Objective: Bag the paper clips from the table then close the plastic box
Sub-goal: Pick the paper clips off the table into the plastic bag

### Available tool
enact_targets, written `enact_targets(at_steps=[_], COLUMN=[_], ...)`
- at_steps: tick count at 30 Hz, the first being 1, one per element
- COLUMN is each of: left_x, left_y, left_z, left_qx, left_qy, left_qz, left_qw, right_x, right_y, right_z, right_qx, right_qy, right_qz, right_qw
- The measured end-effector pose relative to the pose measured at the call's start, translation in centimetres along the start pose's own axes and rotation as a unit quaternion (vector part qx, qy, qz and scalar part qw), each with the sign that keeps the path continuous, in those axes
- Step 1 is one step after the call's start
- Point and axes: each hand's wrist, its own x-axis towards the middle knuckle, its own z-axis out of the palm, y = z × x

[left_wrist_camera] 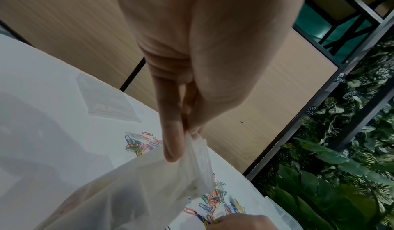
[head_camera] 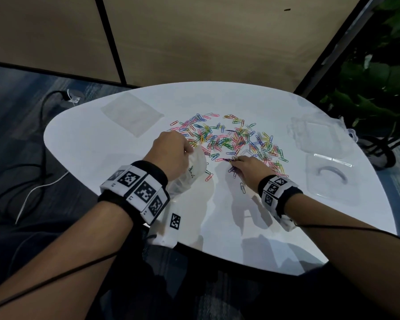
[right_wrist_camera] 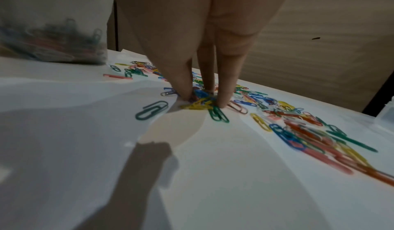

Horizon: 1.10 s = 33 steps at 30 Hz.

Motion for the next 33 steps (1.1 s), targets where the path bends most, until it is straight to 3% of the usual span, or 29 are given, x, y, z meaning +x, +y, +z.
enact_targets(at_steps=[3, 5, 7, 9, 10, 12, 15, 17, 19, 23, 27, 30, 33], left_x=[-0.1, -0.1, -0.1, -0.2, -0.2, -0.1, 0.1, 0.2, 0.2, 0.3, 0.3, 0.2, 0.2], left_y=[0.2, 0.4, 0.5, 0.5, 0.6, 0.7, 1.1, 1.3, 1.4, 1.8, 1.9, 1.8, 1.5], left_z=[0.0, 0.1, 0.1, 0.2, 0.3, 0.3, 0.4, 0.4, 0.5, 0.7, 1.0, 1.1, 1.0], left_qx=[0.014, 0.022, 0.019, 0.017, 0.017, 0.019, 0.015, 0.011, 0.006, -0.005, -0.022, -0.018, -0.02], left_qy=[-0.005, -0.009, -0.012, -0.011, -0.011, -0.013, -0.024, -0.026, -0.02, -0.004, -0.005, -0.007, -0.01], left_qz=[0.003, 0.002, -0.004, -0.006, -0.005, -0.002, -0.007, -0.012, -0.016, -0.02, -0.017, -0.01, 0.0], left_qw=[1.0, 1.0, 1.0, 1.0, 1.0, 1.0, 1.0, 1.0, 1.0, 1.0, 1.0, 1.0, 1.0], right_x=[0.1, -0.1, -0.2, -0.1, -0.1, -0.3, -1.1, -1.7, -2.0, -1.6, -1.1, -1.3, -1.2], right_y=[-0.1, 0.3, 1.1, 2.2, 2.6, 2.7, 0.5, -2.0, -4.5, -8.7, -10.8, -11.3, -10.9], right_z=[-0.8, -1.4, -2.3, -3.2, -3.8, -5.6, -8.4, -9.6, -9.6, -8.2, -7.0, -7.0, -7.4], right_qx=[0.017, 0.082, 0.164, 0.261, 0.338, 0.523, 0.731, 0.788, 0.813, 0.812, 0.747, 0.711, 0.626], right_qy=[-0.004, 0.021, 0.061, 0.079, 0.084, 0.108, 0.131, 0.092, 0.039, -0.011, -0.004, -0.014, 0.005], right_qz=[0.03, 0.089, 0.166, 0.249, 0.284, 0.316, 0.259, 0.224, 0.209, 0.207, 0.197, 0.174, 0.177], right_qw=[0.999, 0.992, 0.97, 0.929, 0.893, 0.784, 0.618, 0.566, 0.542, 0.546, 0.635, 0.681, 0.76])
